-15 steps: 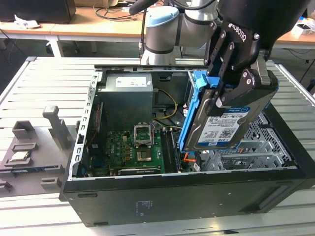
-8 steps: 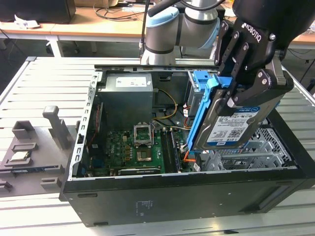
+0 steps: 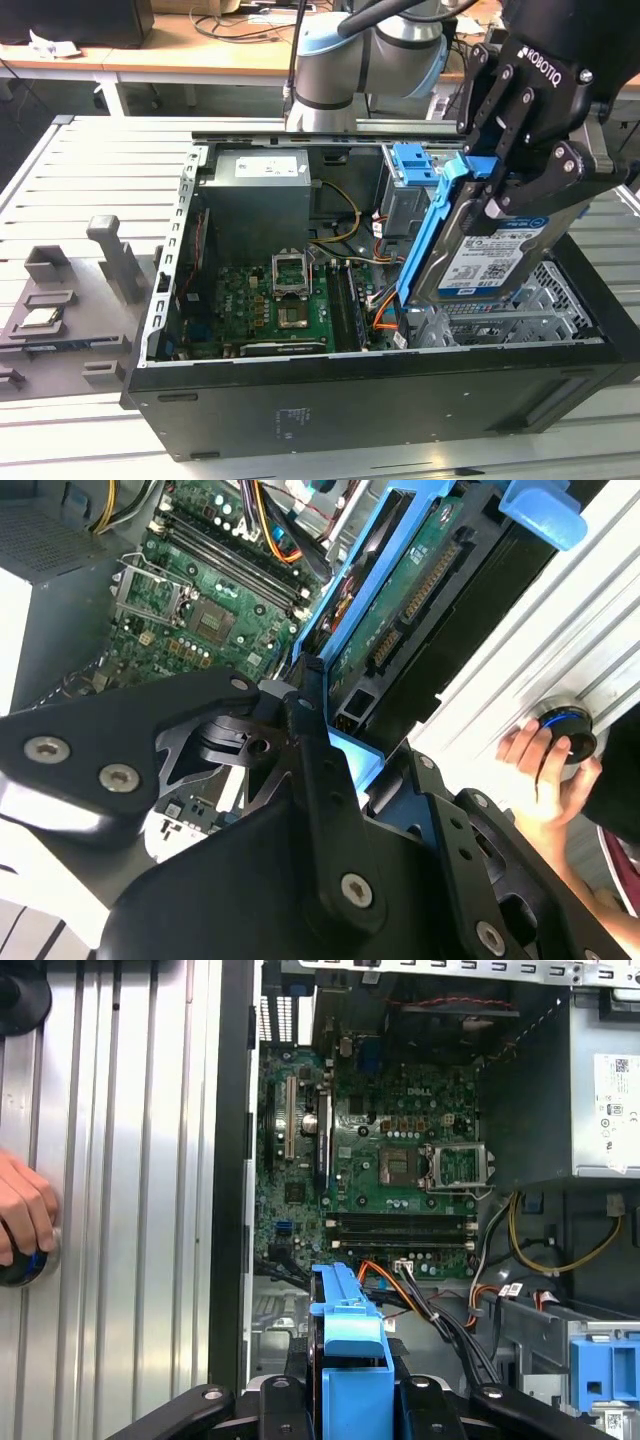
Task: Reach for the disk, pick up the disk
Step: 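Pick up the disk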
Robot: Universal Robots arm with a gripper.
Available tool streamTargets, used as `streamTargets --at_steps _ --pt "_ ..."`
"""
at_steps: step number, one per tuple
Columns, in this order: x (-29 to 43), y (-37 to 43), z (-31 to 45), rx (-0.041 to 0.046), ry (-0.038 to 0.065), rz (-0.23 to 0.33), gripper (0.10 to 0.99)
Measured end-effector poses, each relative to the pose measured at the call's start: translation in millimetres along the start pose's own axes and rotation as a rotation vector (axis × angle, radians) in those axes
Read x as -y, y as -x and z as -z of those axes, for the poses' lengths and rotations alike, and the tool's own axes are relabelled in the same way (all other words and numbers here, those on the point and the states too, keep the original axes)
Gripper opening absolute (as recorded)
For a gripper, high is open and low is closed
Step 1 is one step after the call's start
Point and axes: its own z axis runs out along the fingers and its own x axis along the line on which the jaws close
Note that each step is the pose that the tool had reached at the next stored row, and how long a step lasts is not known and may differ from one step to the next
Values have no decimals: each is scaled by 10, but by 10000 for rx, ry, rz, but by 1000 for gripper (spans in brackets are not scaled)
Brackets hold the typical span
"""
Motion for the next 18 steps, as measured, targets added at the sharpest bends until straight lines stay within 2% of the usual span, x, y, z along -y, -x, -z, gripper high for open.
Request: streamTargets --at_steps 7,14,18 --pt "153 -3 11 -3 0 0 369" --pt "229 -5 15 -2 0 1 369" --pt "311 -5 17 -3 -1 -1 369"
